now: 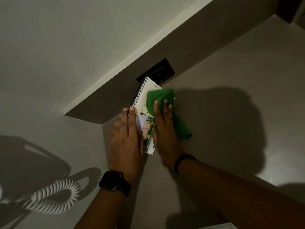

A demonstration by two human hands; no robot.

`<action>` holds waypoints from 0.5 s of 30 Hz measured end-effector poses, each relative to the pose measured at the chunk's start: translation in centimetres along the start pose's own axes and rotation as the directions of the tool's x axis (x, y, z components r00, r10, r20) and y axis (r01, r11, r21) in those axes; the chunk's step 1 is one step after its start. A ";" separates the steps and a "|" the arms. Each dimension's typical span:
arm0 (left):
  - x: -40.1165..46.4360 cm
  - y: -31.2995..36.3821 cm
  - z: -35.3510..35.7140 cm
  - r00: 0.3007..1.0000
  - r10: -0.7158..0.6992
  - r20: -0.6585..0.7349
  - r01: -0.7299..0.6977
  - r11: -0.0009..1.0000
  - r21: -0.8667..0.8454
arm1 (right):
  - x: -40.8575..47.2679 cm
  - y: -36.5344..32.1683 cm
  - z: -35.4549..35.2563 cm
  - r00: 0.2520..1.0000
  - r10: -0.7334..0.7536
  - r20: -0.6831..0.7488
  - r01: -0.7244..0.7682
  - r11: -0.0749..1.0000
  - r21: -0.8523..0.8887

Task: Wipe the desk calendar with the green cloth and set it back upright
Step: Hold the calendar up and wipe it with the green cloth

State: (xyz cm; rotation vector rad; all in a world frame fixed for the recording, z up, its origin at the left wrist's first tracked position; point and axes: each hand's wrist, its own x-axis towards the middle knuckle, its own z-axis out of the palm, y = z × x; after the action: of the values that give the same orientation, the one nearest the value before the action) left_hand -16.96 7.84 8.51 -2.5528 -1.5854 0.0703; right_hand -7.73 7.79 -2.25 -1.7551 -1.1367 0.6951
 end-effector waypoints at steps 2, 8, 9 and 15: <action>0.1 -0.2 0.3 1.000 0.016 -0.011 -0.016 1.000 0.021 | 2.3 -1.2 -0.5 0.999 0.034 -0.016 -0.033 0.997 0.074; -0.3 -0.3 0.5 1.000 0.011 0.008 -0.011 0.999 0.044 | -2.9 -1.1 -0.5 0.974 -0.158 0.165 0.134 0.980 0.146; -0.3 -0.3 0.5 1.000 0.012 0.010 -0.013 0.998 0.054 | -3.5 -0.4 -0.3 0.974 -0.162 0.161 0.145 0.983 0.111; 0.0 -0.6 0.9 1.000 0.015 -0.014 -0.014 0.997 0.070 | 3.3 -1.5 -1.4 0.997 0.082 0.000 -0.080 0.977 0.197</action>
State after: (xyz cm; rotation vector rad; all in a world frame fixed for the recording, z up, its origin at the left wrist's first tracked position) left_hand -17.64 8.19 7.69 -2.5068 -1.5313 0.1065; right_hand -5.83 10.51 -0.20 -1.6413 -0.9608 0.8205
